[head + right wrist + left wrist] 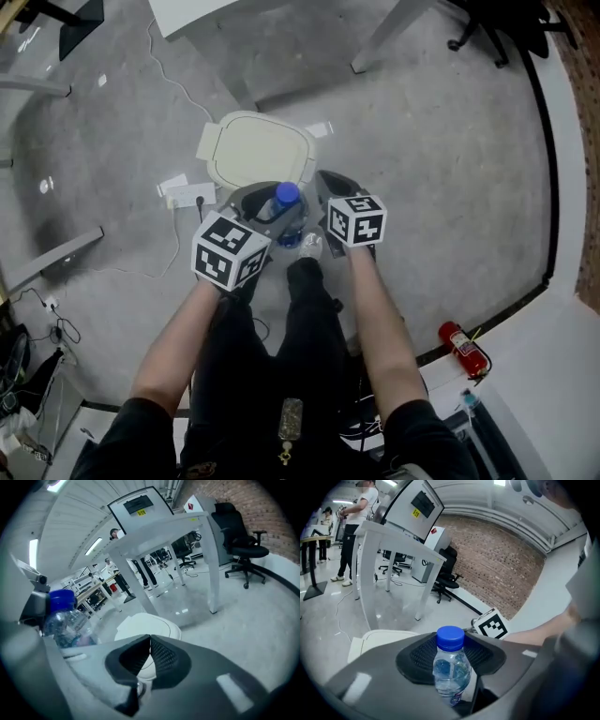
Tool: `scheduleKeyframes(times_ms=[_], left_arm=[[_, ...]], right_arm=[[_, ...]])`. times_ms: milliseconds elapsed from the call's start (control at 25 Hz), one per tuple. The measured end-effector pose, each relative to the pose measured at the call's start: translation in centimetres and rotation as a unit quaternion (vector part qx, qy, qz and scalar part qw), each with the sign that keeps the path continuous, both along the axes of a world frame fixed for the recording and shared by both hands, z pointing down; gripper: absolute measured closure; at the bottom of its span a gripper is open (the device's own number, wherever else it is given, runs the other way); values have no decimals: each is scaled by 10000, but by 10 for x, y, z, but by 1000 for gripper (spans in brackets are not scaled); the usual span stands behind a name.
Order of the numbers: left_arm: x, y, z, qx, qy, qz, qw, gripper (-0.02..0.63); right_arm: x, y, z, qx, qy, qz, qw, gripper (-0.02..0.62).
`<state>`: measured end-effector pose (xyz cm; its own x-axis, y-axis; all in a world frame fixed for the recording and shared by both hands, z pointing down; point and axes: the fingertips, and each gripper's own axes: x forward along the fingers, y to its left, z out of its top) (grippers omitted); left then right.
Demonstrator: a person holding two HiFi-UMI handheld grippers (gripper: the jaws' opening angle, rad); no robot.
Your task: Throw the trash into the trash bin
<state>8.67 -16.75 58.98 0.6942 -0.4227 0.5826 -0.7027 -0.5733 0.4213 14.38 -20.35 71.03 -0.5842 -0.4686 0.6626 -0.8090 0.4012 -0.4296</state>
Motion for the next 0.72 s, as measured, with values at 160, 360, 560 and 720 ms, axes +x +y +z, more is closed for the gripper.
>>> scheduleKeyframes(times_ms=[160, 360, 560, 720], left_arm=[[3, 11, 31, -317, -32, -108, 9994, 417], [9, 11, 44, -379, -116, -244, 9989, 417], [16, 18, 46, -343, -176, -353, 9986, 417], [16, 13, 44, -337, -245, -624, 9972, 417]], right_arm=[[-7, -3, 58, -261, -95, -165, 9995, 592], [-7, -3, 95, -518, 212, -511, 9971, 592], [-10, -6, 103, -643, 354, -700, 9948, 594], [-11, -4, 98, -708, 7, -716, 9949, 594]])
